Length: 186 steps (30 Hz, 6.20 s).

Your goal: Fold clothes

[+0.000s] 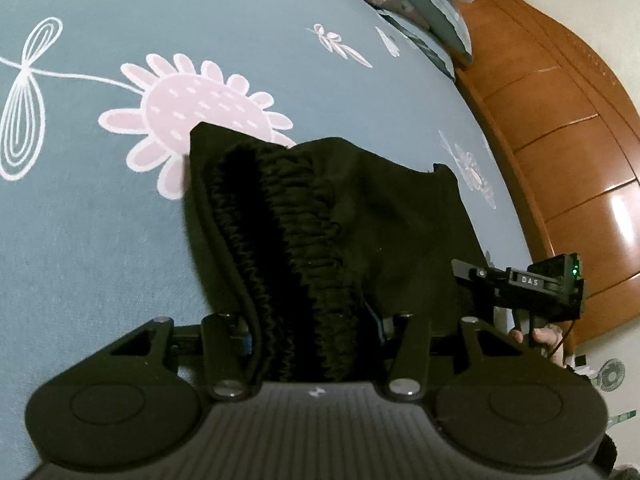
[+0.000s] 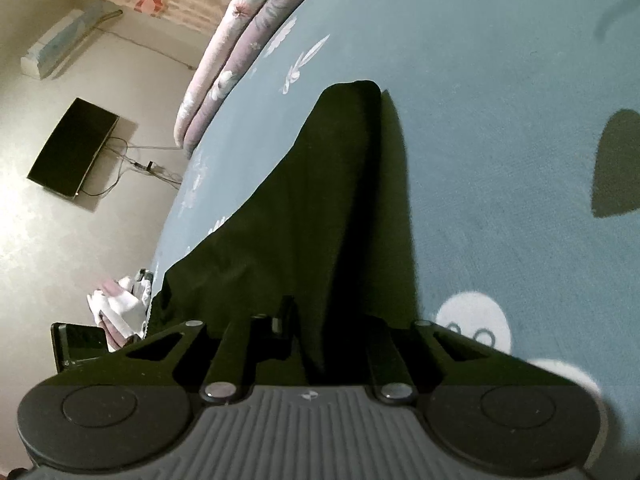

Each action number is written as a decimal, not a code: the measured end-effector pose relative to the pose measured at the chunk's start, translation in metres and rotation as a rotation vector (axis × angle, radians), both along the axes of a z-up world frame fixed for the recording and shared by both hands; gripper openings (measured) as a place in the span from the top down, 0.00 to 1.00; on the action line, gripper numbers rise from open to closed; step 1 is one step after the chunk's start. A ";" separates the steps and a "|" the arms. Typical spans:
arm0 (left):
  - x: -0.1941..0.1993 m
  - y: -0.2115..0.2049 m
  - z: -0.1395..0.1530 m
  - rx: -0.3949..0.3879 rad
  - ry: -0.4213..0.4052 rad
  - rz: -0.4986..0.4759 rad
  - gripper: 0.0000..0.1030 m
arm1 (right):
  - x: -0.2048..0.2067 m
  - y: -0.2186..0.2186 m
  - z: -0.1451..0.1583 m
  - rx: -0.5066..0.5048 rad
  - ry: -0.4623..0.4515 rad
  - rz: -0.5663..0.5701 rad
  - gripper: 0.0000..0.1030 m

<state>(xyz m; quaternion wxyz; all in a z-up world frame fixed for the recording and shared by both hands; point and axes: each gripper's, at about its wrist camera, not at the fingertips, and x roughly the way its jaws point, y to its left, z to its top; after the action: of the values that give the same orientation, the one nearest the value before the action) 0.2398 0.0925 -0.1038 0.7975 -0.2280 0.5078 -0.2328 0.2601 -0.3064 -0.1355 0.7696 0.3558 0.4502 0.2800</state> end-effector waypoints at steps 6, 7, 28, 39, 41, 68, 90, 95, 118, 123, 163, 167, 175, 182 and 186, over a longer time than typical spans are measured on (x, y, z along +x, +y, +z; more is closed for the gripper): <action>-0.002 -0.003 0.005 0.022 -0.007 0.014 0.58 | -0.009 0.005 0.012 -0.054 -0.035 -0.003 0.88; -0.003 -0.003 0.006 0.023 -0.013 0.015 0.59 | -0.011 0.005 0.014 -0.047 -0.039 -0.004 0.88; 0.006 -0.050 0.078 0.029 -0.200 -0.119 0.65 | -0.068 0.008 0.087 -0.088 -0.254 -0.041 0.86; 0.036 -0.129 0.102 0.081 -0.226 -0.241 0.65 | -0.105 -0.022 0.113 -0.185 -0.334 -0.134 0.86; 0.040 -0.147 0.106 0.091 -0.228 -0.265 0.65 | -0.110 -0.029 0.116 -0.192 -0.342 -0.160 0.85; 0.101 -0.447 0.123 0.250 -0.323 -0.624 0.65 | -0.147 -0.157 0.123 -0.217 -0.391 -0.543 0.83; 0.130 -0.572 0.078 0.385 -0.324 -0.805 0.65 | -0.135 -0.172 0.093 -0.305 -0.337 -0.747 0.80; 0.135 -0.586 0.064 0.414 -0.323 -0.815 0.64 | -0.135 -0.179 0.084 -0.285 -0.312 -0.761 0.80; 0.146 -0.541 0.107 0.397 -0.396 -0.693 0.45 | -0.159 -0.187 0.064 -0.215 -0.178 -0.783 0.23; 0.136 -0.519 0.119 0.392 -0.405 -0.688 0.45 | -0.165 -0.183 0.076 -0.220 -0.180 -0.796 0.20; -0.049 -0.396 0.025 0.294 -0.456 -0.736 0.29 | -0.206 -0.208 0.070 -0.090 -0.088 -0.912 0.14; -0.048 -0.391 0.026 0.287 -0.454 -0.707 0.29 | -0.207 -0.217 0.057 0.038 -0.083 -0.930 0.11; -0.044 -0.378 0.035 0.279 -0.486 -0.630 0.29 | -0.198 -0.231 0.028 0.302 -0.028 -0.986 0.07; -0.037 -0.356 0.041 0.239 -0.471 -0.540 0.29 | -0.191 -0.238 0.007 0.422 -0.005 -1.081 0.07; -0.037 -0.348 0.045 0.224 -0.475 -0.520 0.28 | -0.184 -0.244 0.012 0.386 -0.034 -1.130 0.12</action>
<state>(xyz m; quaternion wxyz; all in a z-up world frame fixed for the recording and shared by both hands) 0.2023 -0.2552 -0.0590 0.8275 0.0577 0.3718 -0.4169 0.0757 -0.5505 -0.1231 0.7278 0.6692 0.1198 -0.0904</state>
